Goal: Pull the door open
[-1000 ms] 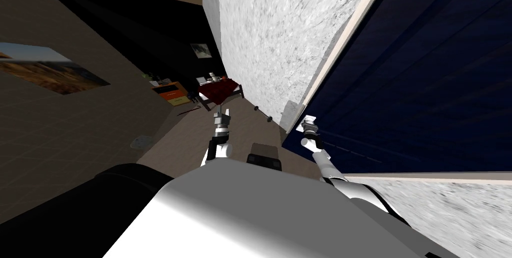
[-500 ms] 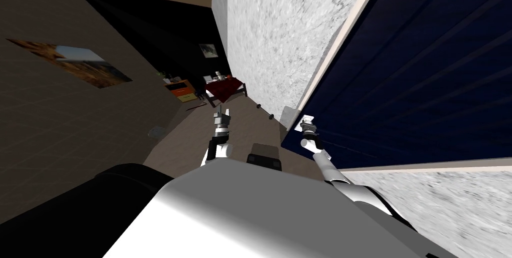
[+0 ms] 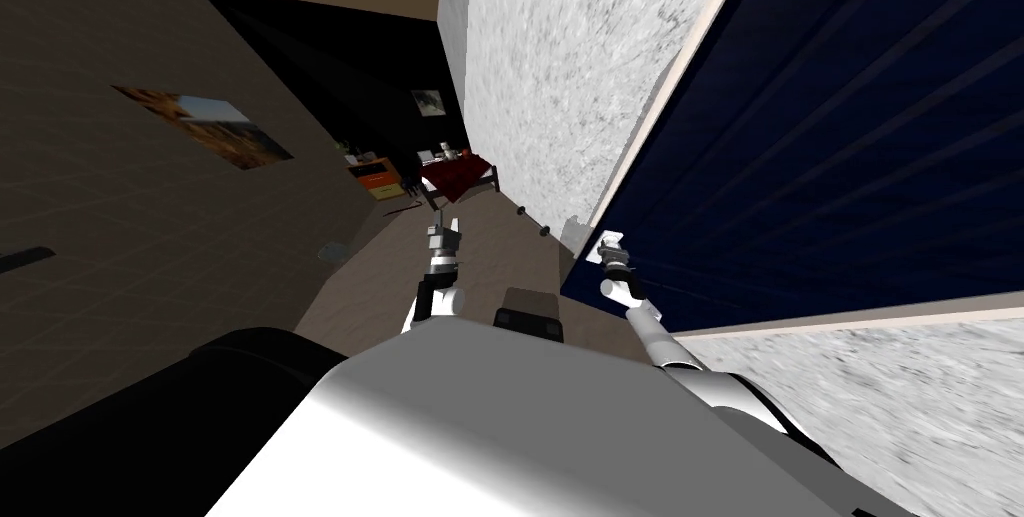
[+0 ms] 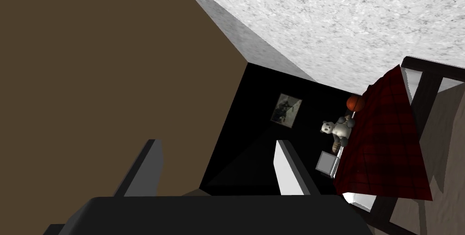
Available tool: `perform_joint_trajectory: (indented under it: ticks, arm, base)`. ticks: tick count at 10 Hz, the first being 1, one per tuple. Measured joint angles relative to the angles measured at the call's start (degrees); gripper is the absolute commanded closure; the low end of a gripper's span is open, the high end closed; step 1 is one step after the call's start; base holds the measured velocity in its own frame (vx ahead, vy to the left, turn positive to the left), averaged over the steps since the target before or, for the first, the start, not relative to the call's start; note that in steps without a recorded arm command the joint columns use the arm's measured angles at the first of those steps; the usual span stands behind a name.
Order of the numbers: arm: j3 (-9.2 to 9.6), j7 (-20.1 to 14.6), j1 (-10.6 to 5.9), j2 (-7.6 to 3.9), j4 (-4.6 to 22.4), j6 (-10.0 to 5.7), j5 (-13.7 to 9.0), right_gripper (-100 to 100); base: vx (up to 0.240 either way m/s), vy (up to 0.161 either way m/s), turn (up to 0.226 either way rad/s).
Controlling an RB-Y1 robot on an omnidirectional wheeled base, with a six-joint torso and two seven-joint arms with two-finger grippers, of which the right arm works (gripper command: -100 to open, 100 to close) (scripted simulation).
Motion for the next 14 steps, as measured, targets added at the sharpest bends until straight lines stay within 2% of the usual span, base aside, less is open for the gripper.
perform_joint_trajectory:
  ticks: [9, 10, 12, 14]
  arm:
    - [5.93, -4.9, 1.40, -3.29, -3.1, -0.29, 1.0, 100]
    - [6.32, -5.1, 1.96, -3.51, -4.0, -0.13, 1.1, 100]
    - [7.12, -5.7, 1.99, -3.74, -4.0, -0.09, 1.2, 100]
    - [8.13, -6.6, 2.15, -4.55, -4.5, -0.37, 1.3, 100]
  base:
    - [-0.201, -0.064, 0.082]
    - [-0.157, -0.072, 0.053]
    - [-0.086, -0.037, 0.039]
    - [-0.164, -0.066, 0.080]
